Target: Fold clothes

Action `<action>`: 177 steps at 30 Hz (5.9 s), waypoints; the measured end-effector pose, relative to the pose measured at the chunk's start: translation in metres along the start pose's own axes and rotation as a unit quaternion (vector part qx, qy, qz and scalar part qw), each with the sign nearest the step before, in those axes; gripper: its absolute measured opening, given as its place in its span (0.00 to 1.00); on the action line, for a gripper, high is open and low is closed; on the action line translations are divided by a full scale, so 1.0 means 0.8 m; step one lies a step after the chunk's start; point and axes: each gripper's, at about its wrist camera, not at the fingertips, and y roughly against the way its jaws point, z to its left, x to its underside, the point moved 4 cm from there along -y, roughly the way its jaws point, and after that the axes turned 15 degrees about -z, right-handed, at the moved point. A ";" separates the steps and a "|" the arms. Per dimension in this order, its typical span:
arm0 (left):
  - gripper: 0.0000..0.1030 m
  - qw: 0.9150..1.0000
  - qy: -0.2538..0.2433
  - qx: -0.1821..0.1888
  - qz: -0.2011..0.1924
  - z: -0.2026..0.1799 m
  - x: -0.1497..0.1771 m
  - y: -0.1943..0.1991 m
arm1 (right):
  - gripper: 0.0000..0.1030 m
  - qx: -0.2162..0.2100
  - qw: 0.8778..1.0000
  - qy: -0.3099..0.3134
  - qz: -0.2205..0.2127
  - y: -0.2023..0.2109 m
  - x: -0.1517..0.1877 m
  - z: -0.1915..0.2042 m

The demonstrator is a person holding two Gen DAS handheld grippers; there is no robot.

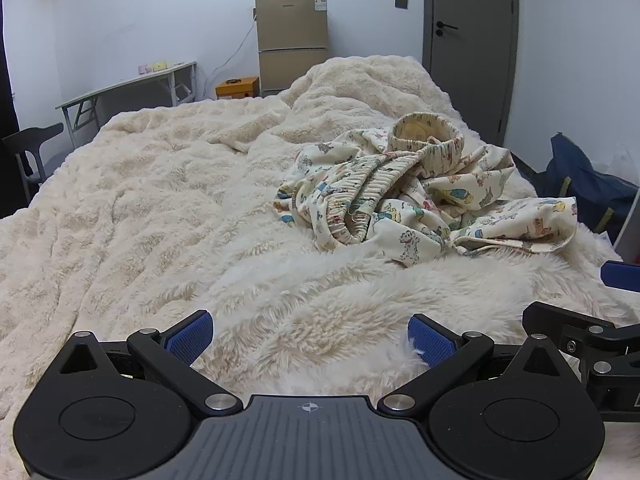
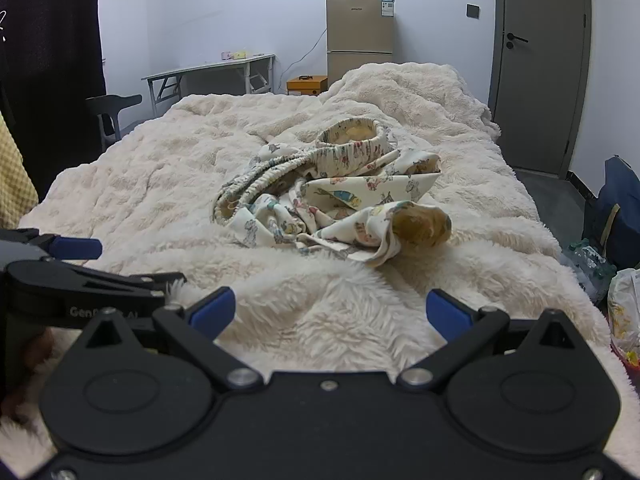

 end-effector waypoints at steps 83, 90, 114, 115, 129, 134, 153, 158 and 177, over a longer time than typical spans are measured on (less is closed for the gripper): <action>1.00 1.000 -0.005 0.019 0.006 -0.005 0.001 -0.003 | 1.00 -0.026 0.999 0.003 0.020 -0.007 0.005 0.004; 1.00 1.000 -0.005 0.021 0.006 -0.005 0.002 -0.003 | 1.00 -0.027 0.999 0.003 0.021 -0.007 0.005 0.005; 1.00 1.000 -0.004 0.022 0.007 -0.004 0.002 -0.004 | 1.00 -0.028 0.999 0.003 0.022 -0.008 0.005 0.005; 1.00 1.000 -0.004 0.022 0.008 -0.004 0.002 -0.004 | 1.00 -0.028 0.999 0.003 0.021 -0.008 0.005 0.005; 1.00 1.000 -0.006 0.016 0.008 -0.002 0.002 -0.005 | 1.00 -0.026 0.999 -0.007 0.022 -0.007 0.005 0.002; 1.00 1.000 -0.006 0.016 0.008 -0.002 0.002 -0.004 | 1.00 -0.024 0.999 -0.008 0.022 -0.007 0.005 0.001; 1.00 1.000 -0.004 0.020 0.007 0.000 0.000 -0.002 | 1.00 -0.027 0.999 -0.008 0.025 -0.009 0.005 0.001; 1.00 1.000 -0.007 0.021 0.009 -0.003 0.000 -0.003 | 1.00 -0.028 0.999 -0.009 0.024 -0.008 0.004 0.000; 1.00 1.000 -0.008 0.022 0.009 -0.004 0.001 -0.005 | 1.00 -0.031 0.999 -0.007 0.025 -0.009 0.005 0.001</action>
